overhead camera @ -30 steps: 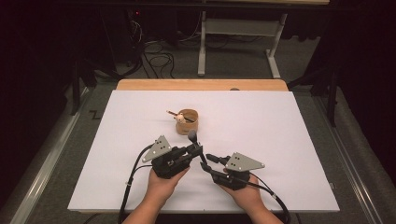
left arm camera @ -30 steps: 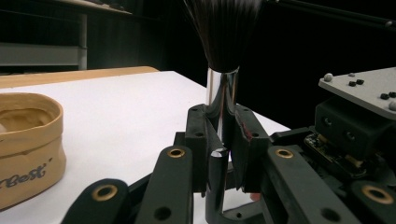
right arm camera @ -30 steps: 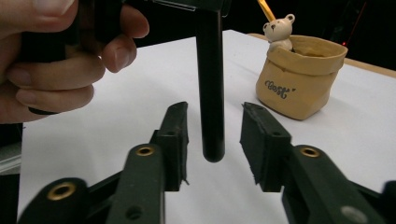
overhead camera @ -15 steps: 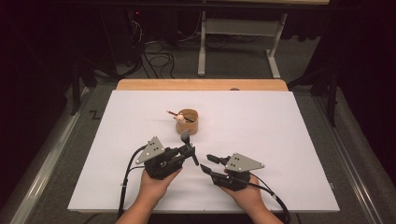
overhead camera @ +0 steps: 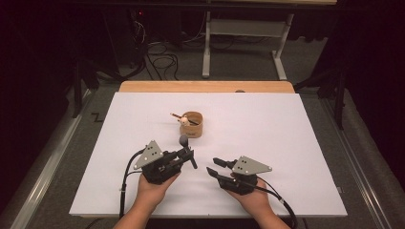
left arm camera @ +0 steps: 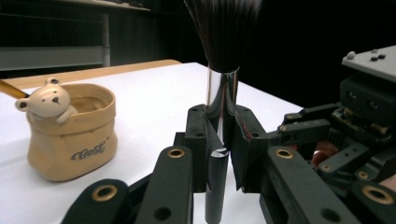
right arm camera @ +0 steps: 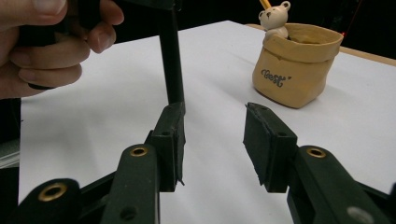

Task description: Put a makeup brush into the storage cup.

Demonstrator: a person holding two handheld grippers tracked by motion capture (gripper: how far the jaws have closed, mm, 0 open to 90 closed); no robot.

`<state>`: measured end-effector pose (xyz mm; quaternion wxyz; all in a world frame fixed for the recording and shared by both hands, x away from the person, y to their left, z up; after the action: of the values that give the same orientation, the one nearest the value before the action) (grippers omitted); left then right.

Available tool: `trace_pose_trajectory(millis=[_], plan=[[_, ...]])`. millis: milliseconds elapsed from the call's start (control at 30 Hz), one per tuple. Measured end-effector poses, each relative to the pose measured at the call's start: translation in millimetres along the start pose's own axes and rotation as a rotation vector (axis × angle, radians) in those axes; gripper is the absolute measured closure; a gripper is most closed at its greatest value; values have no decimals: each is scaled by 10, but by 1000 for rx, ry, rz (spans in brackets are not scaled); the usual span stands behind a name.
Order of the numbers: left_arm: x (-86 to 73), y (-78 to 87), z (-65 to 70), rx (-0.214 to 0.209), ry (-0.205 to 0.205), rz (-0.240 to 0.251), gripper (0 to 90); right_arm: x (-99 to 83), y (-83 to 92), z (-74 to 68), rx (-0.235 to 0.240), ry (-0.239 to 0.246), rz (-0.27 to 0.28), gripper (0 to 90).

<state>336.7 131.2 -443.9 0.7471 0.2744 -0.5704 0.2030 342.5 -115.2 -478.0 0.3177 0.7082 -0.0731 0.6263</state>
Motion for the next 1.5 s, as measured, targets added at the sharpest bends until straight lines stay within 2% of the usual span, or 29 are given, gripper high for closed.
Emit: trace_pose_trajectory(millis=[267, 400, 567, 633, 800, 933, 1067, 1167, 1267, 1367, 1500], plan=[[-34, 96, -44, 49, -32, 2, 783, -8, 41, 56, -21, 9, -10, 590], [-97, 170, -114, 67, -10, 8, 783, -23, 57, 83, -34, 14, -21, 584], [-92, 255, -171, 96, -14, 8, 783, -13, 94, 112, -54, 19, -26, 551], [-89, 285, -190, 106, -14, 9, 782, 5, 116, 125, -56, 6, -19, 537], [-95, 314, -202, 126, -27, 0, 782, 34, 202, 188, -74, 16, -18, 483], [-97, 315, -202, 132, -31, -5, 782, 28, 285, 286, -80, -9, -29, 425], [-98, 322, -212, 142, -38, -8, 782, -15, 404, 343, -107, 25, -36, 378], [-99, 325, -215, 144, -35, -9, 782, -52, 464, 395, -104, -8, -39, 321], [-96, 330, -209, 146, -32, -5, 782, -92, 530, 434, -107, -9, -33, 283], [-94, 341, -215, 148, -34, -5, 782, -138, 582, 469, -111, -27, -40, 208], [-89, 355, -233, 156, -30, -2, 782, -203, 651, 505, -126, -51, -31, 154]])
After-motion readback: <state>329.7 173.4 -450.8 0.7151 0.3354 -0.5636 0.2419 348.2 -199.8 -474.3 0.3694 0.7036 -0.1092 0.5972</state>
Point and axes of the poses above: each handheld gripper's, and its own axes: y roughly backward along the jaws, x roughly out of its top, z roughly to its right, the point moved 2 cm from there along -y, roughly forward along the jaws
